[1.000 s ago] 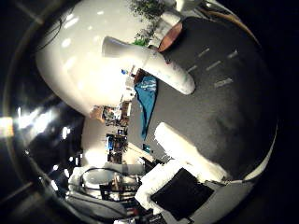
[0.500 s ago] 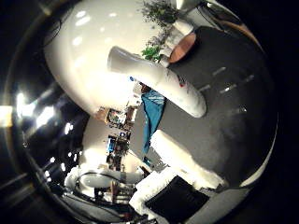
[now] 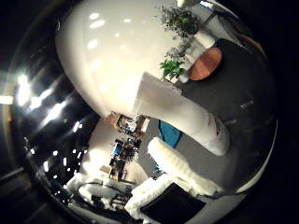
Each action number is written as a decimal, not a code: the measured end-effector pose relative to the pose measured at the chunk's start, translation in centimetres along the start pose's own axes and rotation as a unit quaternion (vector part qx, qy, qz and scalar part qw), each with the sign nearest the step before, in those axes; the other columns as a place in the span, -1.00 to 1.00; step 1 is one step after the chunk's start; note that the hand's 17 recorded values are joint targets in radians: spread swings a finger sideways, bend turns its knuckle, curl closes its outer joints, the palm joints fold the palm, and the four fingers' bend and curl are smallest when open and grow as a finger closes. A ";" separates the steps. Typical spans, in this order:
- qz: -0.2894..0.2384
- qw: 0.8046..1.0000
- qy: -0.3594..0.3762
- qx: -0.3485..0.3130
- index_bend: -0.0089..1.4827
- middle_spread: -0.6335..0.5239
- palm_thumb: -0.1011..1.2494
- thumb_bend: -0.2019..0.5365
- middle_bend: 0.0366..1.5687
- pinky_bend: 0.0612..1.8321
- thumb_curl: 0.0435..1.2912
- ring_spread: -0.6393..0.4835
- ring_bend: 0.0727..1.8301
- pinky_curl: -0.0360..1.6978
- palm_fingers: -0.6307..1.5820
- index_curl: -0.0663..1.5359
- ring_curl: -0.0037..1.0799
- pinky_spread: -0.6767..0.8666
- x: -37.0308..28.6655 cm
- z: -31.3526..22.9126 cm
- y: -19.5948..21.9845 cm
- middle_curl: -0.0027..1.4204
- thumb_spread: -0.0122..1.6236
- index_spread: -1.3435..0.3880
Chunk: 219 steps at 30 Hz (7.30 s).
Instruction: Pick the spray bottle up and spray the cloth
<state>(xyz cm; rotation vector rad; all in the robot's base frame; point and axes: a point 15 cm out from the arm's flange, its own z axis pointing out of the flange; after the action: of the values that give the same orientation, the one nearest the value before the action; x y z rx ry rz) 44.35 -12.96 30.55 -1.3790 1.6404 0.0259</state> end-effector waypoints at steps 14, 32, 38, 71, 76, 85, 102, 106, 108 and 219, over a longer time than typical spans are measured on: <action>0.031 0.995 -0.080 -0.043 -0.79 0.49 -0.19 -0.53 -0.79 -0.50 -0.64 0.54 -0.67 -0.59 -0.41 -0.60 -0.50 0.41 -3.8 3.4 2.1 -0.54 0.35 0.36; 0.045 0.992 -0.104 -0.056 -0.80 0.53 -0.15 -0.49 -0.72 -0.51 -0.62 0.56 -0.64 -0.60 -0.35 -0.61 -0.50 0.39 -4.5 5.8 3.3 -0.52 0.32 0.42; 0.051 0.991 -0.114 -0.055 -0.77 0.50 -0.06 -0.50 -0.68 -0.53 -0.61 0.50 -0.54 -0.62 -0.23 -0.59 -0.48 0.33 -4.8 6.6 3.4 -0.51 0.33 0.42; 0.086 0.984 -0.150 -0.041 -0.02 -0.19 0.34 -0.51 0.29 0.18 -0.31 -0.19 0.28 -0.49 0.75 0.03 -0.10 -0.65 -6.0 8.4 5.3 -0.13 0.26 0.14; 0.087 0.984 -0.149 -0.036 0.14 -0.17 0.41 -0.50 0.45 0.30 -0.29 -0.19 0.40 -0.39 0.74 0.10 -0.04 -0.56 -6.0 8.1 5.1 -0.10 0.25 0.16; 0.085 0.980 -0.175 -0.050 0.30 -0.16 0.53 -0.49 0.65 0.44 -0.18 -0.19 0.53 -0.27 0.66 0.21 0.04 -0.45 -8.0 7.7 5.4 -0.05 0.18 0.21; -0.049 0.965 -0.096 -0.238 0.38 -0.14 0.57 -0.50 0.74 0.42 0.05 -0.17 0.63 -0.06 0.61 0.26 0.10 -0.38 -12.4 5.4 6.9 -0.02 0.04 0.22; -0.077 0.954 -0.080 -0.278 0.38 -0.14 0.57 -0.51 0.74 0.40 0.09 -0.17 0.63 -0.02 0.61 0.27 0.10 -0.39 -14.1 4.4 6.5 -0.02 -0.01 0.22; -0.088 0.950 -0.078 -0.288 0.38 -0.14 0.57 -0.50 0.74 0.39 0.11 -0.17 0.63 -0.01 0.60 0.27 0.11 -0.39 -15.1 4.2 6.1 -0.01 -0.02 0.22; -0.124 0.884 -0.243 -0.380 0.37 -0.17 0.57 -0.51 0.72 0.19 0.51 -0.18 0.61 0.33 0.61 0.39 0.13 -0.43 -45.7 19.1 7.4 0.09 -0.33 0.21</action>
<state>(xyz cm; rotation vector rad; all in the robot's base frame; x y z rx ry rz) 46.26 34.56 46.27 -1.9527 1.0346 0.8781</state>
